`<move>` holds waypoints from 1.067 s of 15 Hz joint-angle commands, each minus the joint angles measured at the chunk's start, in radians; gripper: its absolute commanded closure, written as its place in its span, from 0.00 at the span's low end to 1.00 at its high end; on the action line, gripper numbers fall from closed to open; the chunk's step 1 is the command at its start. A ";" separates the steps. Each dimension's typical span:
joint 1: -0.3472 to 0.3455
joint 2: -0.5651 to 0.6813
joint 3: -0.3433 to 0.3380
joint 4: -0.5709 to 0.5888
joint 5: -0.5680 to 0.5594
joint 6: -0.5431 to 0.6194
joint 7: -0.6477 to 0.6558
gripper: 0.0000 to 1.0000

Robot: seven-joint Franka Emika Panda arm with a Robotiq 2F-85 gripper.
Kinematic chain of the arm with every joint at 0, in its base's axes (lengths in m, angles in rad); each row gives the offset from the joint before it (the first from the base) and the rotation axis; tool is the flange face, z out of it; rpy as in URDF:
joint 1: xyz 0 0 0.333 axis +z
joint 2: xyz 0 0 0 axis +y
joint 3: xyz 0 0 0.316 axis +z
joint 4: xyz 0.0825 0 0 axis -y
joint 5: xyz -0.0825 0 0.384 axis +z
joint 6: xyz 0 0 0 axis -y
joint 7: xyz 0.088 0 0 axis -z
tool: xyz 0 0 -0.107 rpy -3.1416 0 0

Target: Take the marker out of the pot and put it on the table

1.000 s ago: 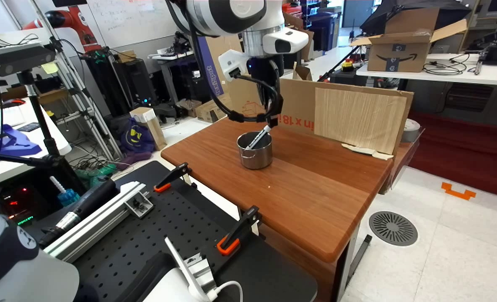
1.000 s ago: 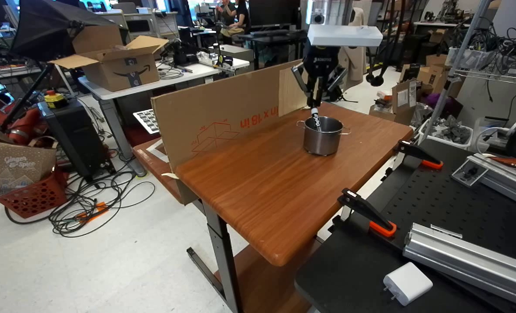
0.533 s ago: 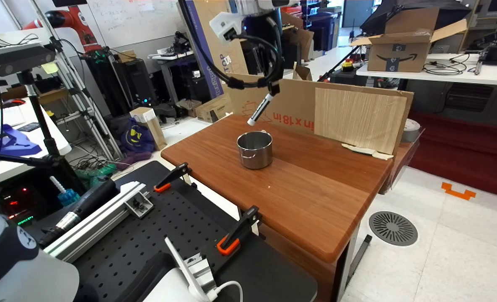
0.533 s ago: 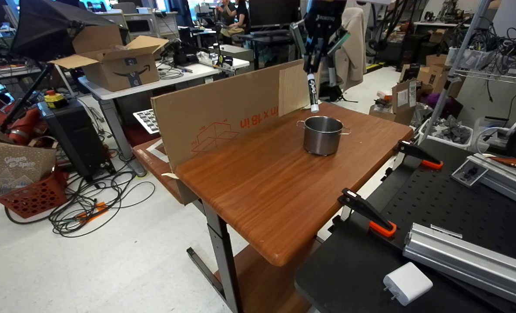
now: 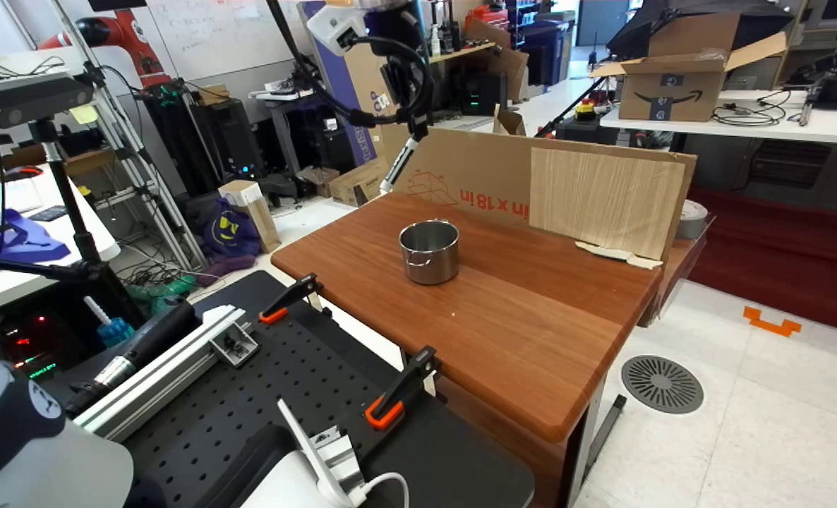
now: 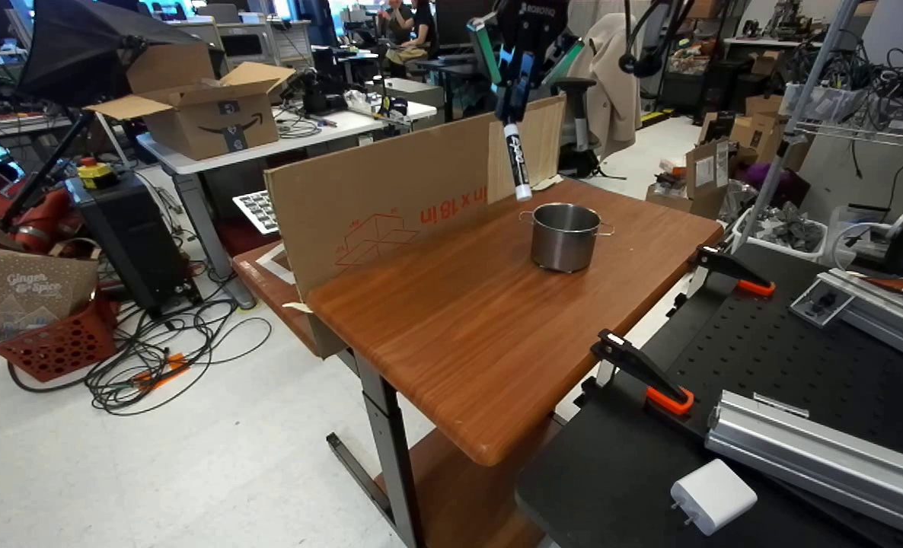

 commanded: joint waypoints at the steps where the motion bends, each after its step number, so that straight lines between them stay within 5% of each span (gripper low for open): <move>1: 0.023 0.050 0.034 0.005 0.030 0.014 -0.073 0.95; 16: 0.118 0.435 0.020 0.208 -0.071 0.031 -0.121 0.95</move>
